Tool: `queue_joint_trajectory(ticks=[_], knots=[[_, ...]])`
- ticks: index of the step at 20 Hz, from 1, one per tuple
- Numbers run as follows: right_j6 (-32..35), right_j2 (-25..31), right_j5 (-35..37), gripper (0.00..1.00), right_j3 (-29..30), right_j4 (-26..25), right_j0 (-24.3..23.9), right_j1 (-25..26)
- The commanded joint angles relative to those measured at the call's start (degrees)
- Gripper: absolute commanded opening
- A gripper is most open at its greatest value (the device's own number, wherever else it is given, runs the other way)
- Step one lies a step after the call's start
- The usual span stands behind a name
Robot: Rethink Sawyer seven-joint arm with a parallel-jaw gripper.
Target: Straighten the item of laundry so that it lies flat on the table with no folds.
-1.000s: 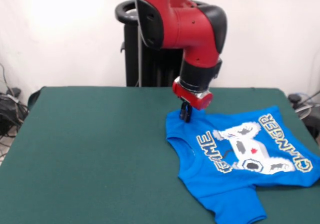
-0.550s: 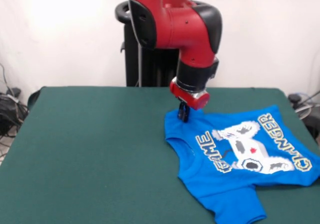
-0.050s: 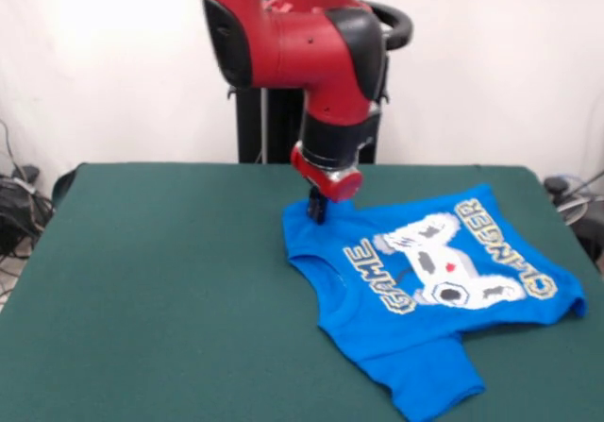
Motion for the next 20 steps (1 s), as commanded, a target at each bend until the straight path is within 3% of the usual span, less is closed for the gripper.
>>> queue_joint_trajectory(ticks=[1, 15, 20], knots=[[-12.47, -5.21, 14.95, 0.00, -0.68, -7.68, -4.64, 10.97], [-11.71, -3.93, 15.76, 0.00, -0.25, -11.82, -6.95, 9.54], [-13.47, -4.90, 15.69, 0.00, -3.39, -15.88, -9.46, 10.54]])
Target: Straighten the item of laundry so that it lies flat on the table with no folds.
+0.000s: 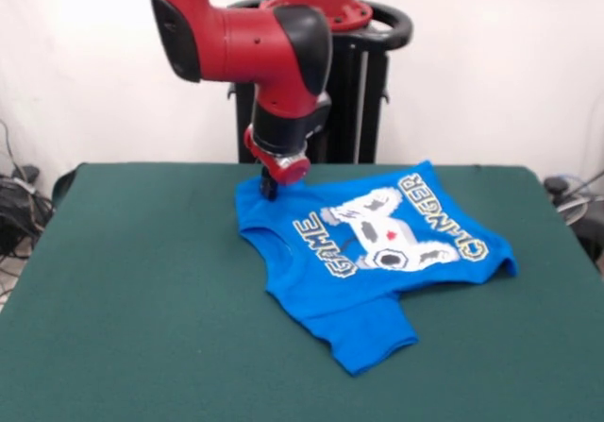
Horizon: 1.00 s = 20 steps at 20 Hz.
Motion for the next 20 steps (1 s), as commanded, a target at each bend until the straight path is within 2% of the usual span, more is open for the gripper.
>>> queue_joint_trajectory(ticks=[1, 4, 8, 10, 14, 20], knots=[[-13.77, -3.97, 10.86, 0.00, -3.95, -8.80, -4.03, 9.77], [-14.14, -2.93, 10.93, 0.00, -3.88, -9.51, -5.61, 9.08], [-15.27, 1.53, 6.30, 0.00, -0.75, -11.19, -8.54, 3.60], [-17.66, 4.01, 9.16, 0.00, 0.91, -9.92, -9.50, -0.46], [-21.31, 5.82, 17.23, 0.00, 4.44, -6.44, -8.12, -10.16], [-17.83, 7.12, 10.40, 0.00, 3.91, -9.54, -9.34, -9.60]])
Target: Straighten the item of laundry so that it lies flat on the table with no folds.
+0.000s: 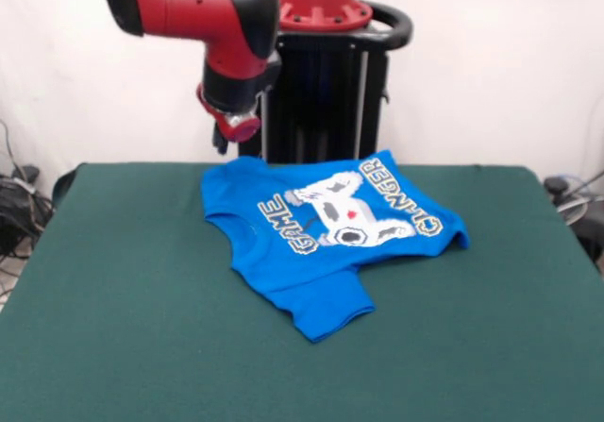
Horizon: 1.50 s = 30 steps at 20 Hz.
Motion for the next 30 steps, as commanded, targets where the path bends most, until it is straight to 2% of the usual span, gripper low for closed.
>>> queue_joint_trajectory(ticks=[1, 5, 8, 14, 18, 24, 30], knots=[[-13.28, 7.45, 0.98, 0.00, 0.15, -2.73, -1.24, -2.19], [-15.05, 10.60, 1.05, 0.00, 1.94, -0.38, -3.58, -3.36], [-12.00, 11.16, -0.38, 0.00, 2.28, 0.38, -1.90, -3.49], [-7.47, 11.72, -0.98, 0.00, -0.51, 1.32, 1.33, -1.17], [-4.47, 11.28, -4.22, 0.00, -3.16, 0.70, 2.98, 1.18], [-1.70, 8.82, -8.25, 0.00, -10.19, -1.52, 5.74, 5.53], [2.63, 0.84, -10.39, 0.00, -17.62, -3.91, 12.05, 9.16]])
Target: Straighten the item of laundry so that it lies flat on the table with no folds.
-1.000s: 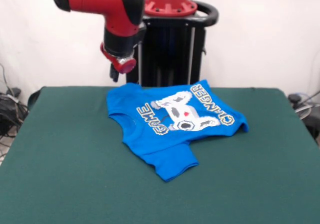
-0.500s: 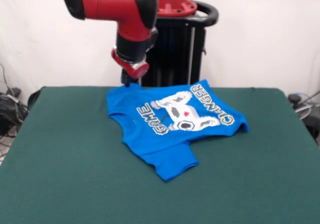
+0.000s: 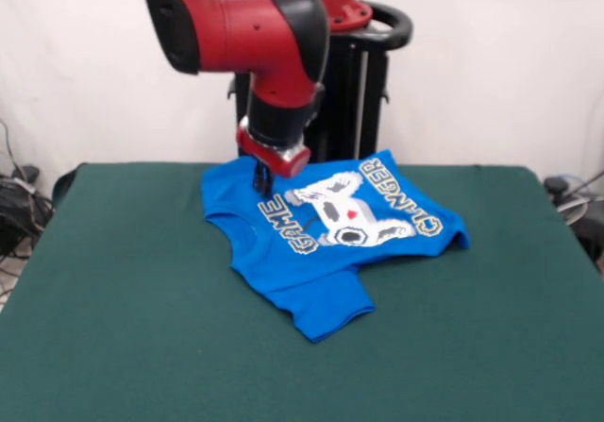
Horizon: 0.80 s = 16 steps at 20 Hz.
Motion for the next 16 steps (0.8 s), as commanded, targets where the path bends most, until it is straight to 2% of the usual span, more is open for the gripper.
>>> queue_joint_trajectory(ticks=[1, 5, 9, 16], knots=[[5.52, -4.84, -5.16, 0.00, -14.58, -3.21, 5.99, 6.33], [1.17, -3.09, -3.74, 0.00, -14.61, -1.01, 3.99, 5.00], [0.61, -1.73, -3.25, 0.00, -13.11, 0.78, 3.52, 3.30], [-0.05, 0.45, -3.77, 0.00, -14.92, 1.45, 2.56, 5.28]])
